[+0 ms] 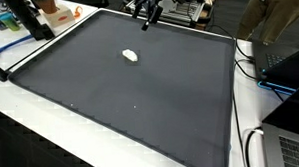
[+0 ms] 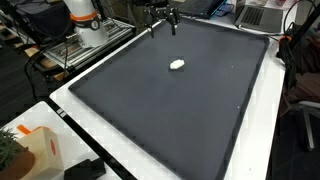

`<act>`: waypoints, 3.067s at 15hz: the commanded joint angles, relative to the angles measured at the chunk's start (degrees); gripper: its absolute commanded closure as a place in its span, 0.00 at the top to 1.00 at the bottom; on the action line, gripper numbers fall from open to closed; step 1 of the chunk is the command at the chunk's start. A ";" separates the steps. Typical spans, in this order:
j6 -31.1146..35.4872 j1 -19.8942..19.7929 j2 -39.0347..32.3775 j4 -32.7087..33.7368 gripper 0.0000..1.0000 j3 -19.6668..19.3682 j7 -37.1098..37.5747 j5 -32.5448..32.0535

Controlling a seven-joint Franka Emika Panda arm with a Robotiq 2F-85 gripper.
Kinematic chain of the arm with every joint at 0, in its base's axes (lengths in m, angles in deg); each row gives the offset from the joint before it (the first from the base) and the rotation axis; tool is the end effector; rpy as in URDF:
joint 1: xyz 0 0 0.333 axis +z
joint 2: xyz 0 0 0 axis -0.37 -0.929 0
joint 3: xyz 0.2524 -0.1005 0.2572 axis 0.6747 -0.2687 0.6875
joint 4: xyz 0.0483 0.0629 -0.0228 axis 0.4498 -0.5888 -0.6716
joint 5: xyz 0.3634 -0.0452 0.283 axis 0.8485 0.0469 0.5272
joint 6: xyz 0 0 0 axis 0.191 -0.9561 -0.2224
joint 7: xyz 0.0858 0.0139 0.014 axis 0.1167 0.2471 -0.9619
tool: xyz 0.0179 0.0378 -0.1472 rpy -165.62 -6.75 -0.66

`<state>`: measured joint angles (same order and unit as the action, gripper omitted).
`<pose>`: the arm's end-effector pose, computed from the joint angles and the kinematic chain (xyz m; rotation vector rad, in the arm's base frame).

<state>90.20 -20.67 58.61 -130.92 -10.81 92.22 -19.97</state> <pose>0.4473 0.1105 0.2347 2.6437 -0.8414 0.8010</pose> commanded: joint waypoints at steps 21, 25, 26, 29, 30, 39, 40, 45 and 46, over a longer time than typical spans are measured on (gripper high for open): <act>-2.52 -8.75 -8.69 4.77 1.00 8.11 29.21 -35.42; -5.81 -9.37 -14.07 4.73 1.00 8.61 30.81 -39.90; -7.03 -9.44 -15.24 4.56 1.00 8.08 30.98 -40.77; -7.47 2.50 -13.16 4.27 1.00 -3.44 29.36 -38.61; -7.53 4.31 -13.68 4.30 1.00 -5.72 29.22 -38.50; -2.75 25.51 -14.33 6.01 1.00 -29.72 27.40 -38.80; 0.36 28.00 -14.09 6.29 1.00 -33.91 26.31 -38.70; 11.50 20.38 -13.75 7.26 1.00 -32.41 16.37 -32.75; 12.38 20.03 -13.92 7.37 1.00 -32.76 13.52 -30.53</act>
<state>99.02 0.55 44.33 -123.41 -42.57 112.49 -55.68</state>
